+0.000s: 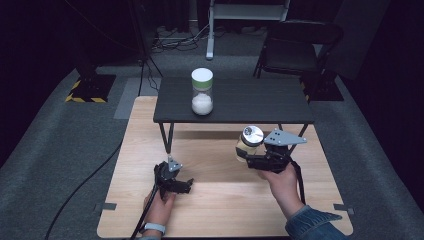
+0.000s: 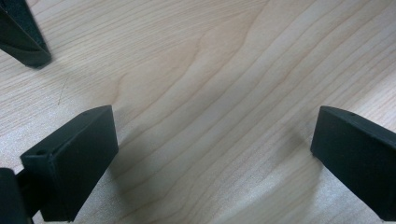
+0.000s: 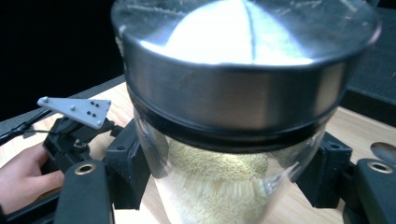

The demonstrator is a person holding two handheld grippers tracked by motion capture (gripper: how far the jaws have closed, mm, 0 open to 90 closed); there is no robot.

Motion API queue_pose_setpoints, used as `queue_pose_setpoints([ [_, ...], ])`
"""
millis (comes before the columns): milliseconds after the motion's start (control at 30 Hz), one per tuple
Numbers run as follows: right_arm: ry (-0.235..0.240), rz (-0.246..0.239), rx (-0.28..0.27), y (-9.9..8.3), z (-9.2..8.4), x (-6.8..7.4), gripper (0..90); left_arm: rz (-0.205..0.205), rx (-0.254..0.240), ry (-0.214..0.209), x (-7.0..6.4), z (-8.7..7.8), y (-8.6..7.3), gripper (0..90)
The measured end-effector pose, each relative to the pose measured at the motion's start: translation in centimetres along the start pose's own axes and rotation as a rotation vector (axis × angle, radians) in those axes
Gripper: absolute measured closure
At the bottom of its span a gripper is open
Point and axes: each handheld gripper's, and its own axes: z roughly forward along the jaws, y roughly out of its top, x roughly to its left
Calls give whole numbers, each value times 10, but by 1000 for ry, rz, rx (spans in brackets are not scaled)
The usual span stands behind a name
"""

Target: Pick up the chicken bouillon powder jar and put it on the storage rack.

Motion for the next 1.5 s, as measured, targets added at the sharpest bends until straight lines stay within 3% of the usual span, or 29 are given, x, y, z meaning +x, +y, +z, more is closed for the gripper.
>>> queue_pose_setpoints([
  [633, -61, -37, 2, 60, 15, -13, 303, -2, 1, -1, 0, 0, 0, 5],
  [833, -88, -44, 21, 79, 28, -18, 303, 0, 2, -4, -1, 0, 0, 5],
  [1133, -107, -73, 35, 93, 51, -22, 303, 2, 1, -2, -1, 0, 0, 5],
  [1500, -132, -29, 68, 100, 79, -30, 303, -1, 2, -3, -1, 0, 0, 5],
])
